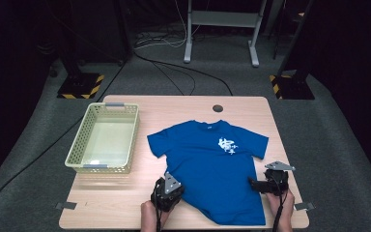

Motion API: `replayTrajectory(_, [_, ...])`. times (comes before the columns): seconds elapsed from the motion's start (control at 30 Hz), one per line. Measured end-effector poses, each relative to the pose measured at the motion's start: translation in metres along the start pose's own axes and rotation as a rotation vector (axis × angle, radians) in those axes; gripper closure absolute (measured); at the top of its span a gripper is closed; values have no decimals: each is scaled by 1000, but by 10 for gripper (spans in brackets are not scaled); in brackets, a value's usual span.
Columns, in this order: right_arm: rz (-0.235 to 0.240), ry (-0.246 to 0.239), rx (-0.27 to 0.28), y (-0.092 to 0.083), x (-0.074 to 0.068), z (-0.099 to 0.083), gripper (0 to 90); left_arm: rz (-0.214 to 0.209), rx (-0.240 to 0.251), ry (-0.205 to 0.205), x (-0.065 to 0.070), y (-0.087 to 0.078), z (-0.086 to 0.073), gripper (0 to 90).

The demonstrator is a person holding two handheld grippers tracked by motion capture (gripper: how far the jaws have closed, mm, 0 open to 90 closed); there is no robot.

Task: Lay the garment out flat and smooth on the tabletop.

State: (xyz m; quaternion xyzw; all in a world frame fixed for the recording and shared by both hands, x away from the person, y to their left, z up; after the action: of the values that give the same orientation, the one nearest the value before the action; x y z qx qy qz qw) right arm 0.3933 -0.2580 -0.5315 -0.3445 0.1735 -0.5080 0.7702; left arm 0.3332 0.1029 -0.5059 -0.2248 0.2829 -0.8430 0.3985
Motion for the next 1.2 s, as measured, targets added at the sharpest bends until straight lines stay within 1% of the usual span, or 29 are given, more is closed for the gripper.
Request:
replayTrajectory(0.1, [-1,0,0,0,0,0,24,-2,0,0,0,-4,-5,840])
replayTrajectory(0.2, [-1,0,0,0,0,0,24,-2,6,-15,-2,-8,-12,841])
replayTrajectory(0.33, [-1,1,0,0,0,0,24,1,12,-25,-3,-14,-21,841])
replayTrajectory(0.43, [-2,1,0,0,0,0,24,3,13,-25,-3,-20,-29,841])
replayTrajectory(0.57, [-3,1,-1,0,0,0,24,-19,9,-40,-3,-27,-41,838])
replayTrajectory(0.7, [-3,1,-1,0,0,0,25,-24,-1,-54,-6,-34,-55,821])
replayTrajectory(0.77, [-4,1,-1,0,0,0,25,-32,0,-60,-7,-41,-61,785])
replayTrajectory(0.8, [-4,2,-1,0,0,0,25,-34,-3,-63,-8,-46,-64,741])
replayTrajectory(0.87, [-5,1,-1,0,0,0,25,-56,10,-79,-11,-56,-67,652])
replayTrajectory(0.9, [-5,2,-2,0,0,0,25,-62,22,-87,-12,-61,-67,599])
replayTrajectory(0.97, [-6,2,-1,0,0,0,24,-66,58,-96,-14,-72,-64,526])
replayTrajectory(1.0, [-6,3,-2,0,0,0,24,-61,78,-96,-15,-75,-61,496])
replayTrajectory(1.03, [-6,3,-2,0,0,0,24,-45,94,-93,-17,-77,-57,449])
replayTrajectory(1.1, [-7,3,-2,0,0,0,24,-19,106,-85,-21,-74,-48,383])
replayTrajectory(1.13, [-7,3,-2,0,0,0,24,1,103,-77,-24,-68,-43,361])
replayTrajectory(1.17, [-8,4,-1,0,0,0,24,18,85,-64,-27,-60,-39,332])
replayTrajectory(1.2, [-9,5,-2,0,0,0,24,41,64,-40,-29,-51,-36,311])
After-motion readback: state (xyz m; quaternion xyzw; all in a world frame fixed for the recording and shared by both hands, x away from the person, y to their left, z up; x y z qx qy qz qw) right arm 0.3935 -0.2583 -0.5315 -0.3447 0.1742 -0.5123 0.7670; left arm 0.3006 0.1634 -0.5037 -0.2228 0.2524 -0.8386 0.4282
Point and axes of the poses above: each handheld gripper's, and its own axes: y roughly forward along the jaws, z roughly out of its top, x roughly to its right, the point moved 3 cm from there along y, roughly forward along the jaws, and after that the axes turned 9 degrees about -y, right-handed, at the moved point
